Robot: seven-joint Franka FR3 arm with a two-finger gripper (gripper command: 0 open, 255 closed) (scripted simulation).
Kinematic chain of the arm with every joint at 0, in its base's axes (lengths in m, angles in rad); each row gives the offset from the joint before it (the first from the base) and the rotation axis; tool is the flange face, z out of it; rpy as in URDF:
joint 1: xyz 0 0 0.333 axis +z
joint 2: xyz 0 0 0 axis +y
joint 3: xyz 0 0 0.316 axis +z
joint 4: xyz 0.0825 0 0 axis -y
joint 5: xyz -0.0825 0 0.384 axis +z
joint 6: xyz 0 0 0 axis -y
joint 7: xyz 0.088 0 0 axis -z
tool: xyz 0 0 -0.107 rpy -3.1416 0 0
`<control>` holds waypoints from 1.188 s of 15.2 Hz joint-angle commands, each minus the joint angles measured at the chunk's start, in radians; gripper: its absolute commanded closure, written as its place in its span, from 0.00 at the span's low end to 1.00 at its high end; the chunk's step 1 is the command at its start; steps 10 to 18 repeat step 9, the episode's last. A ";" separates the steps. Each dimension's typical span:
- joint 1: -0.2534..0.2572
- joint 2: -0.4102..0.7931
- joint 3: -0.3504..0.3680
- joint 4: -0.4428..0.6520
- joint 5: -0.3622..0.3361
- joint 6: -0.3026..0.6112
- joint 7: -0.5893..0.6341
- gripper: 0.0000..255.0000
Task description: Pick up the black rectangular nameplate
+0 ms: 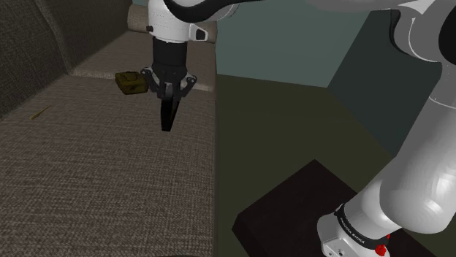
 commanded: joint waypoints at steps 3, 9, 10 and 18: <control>0.002 -0.003 0.002 0.049 0.002 -0.052 0.003 1.00; 0.005 -0.003 0.003 0.106 0.001 -0.107 0.007 1.00; 0.005 -0.003 0.003 0.106 0.001 -0.107 0.007 1.00; 0.005 -0.003 0.003 0.106 0.001 -0.107 0.007 1.00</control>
